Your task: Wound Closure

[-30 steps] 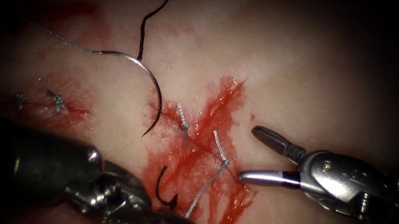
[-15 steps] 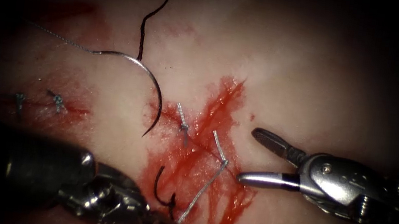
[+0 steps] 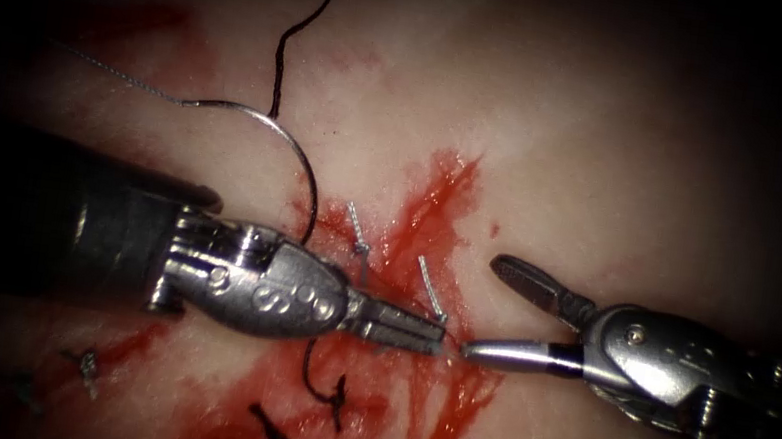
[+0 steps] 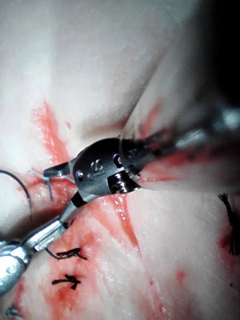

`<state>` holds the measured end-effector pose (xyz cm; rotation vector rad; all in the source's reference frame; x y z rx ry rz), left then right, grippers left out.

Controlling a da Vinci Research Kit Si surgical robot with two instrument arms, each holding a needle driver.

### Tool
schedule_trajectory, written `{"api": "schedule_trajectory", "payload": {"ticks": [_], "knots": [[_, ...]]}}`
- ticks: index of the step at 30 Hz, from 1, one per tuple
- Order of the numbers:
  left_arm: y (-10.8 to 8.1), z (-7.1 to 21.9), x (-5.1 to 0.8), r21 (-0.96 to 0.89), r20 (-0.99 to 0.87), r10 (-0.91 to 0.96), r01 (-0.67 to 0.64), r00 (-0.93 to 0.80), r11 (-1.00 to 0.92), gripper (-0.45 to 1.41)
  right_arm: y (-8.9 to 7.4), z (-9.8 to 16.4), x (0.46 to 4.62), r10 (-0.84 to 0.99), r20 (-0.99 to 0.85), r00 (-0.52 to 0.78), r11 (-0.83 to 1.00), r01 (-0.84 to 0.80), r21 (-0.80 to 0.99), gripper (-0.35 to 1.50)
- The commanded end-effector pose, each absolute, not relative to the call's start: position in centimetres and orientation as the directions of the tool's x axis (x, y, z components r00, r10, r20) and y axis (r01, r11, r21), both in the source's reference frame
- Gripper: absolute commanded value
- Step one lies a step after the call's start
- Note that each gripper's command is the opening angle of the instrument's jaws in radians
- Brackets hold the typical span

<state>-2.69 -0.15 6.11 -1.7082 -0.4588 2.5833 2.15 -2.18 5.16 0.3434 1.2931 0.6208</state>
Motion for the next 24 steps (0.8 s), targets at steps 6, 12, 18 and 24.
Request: {"api": "schedule_trajectory", "payload": {"ticks": [6,12,18,24], "knots": [[0.12,6.21,-2.7,-0.429,-0.863,0.415,-0.015,-0.288,-0.903,-0.45,-2.23,5.26,2.24,0.606,-0.783,0.143,0.789,-0.235,0.568,1.14],[0.3,6.16,-2.73,-0.504,-0.837,0.51,-0.084,-0.197,-0.859,-0.45,-2.25,5.28,2.33,0.637,-0.759,0.136,0.763,-0.25,0.595,1.14],[0.39,6.05,-2.81,-0.531,-0.832,0.536,-0.074,-0.142,-0.844,-0.45,-2.29,5.34,2.47,0.676,-0.726,0.122,0.727,-0.27,0.632,1.14],[0.37,6.02,-2.91,-0.541,-0.828,0.544,-0.059,-0.136,-0.839,-0.45,-2.29,5.41,2.6,0.686,-0.718,0.116,0.716,-0.283,0.638,1.16]]}}
